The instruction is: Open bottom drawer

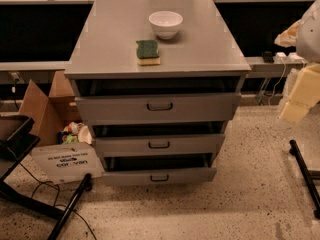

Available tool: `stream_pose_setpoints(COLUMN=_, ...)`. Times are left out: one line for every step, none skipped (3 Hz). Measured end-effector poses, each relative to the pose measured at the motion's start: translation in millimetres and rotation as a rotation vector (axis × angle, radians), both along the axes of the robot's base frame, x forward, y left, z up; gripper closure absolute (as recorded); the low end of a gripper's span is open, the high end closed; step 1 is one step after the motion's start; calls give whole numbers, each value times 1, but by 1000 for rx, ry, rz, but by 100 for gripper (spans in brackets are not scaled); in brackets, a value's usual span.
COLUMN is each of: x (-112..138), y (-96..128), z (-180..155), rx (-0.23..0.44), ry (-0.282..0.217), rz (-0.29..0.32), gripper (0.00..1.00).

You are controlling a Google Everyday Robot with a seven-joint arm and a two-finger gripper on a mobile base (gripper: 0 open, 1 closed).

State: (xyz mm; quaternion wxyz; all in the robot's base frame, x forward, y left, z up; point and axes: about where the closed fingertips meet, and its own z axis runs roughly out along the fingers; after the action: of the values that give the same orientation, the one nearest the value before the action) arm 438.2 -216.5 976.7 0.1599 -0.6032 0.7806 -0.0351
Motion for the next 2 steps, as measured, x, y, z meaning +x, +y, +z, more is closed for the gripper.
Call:
stream_pose_setpoints(x=0, y=0, z=0, rx=0, ry=0, rz=0, gripper=0)
stream_pose_setpoints(x=3, y=8, z=-41, rx=-66, ry=47, rz=-6, gripper=0)
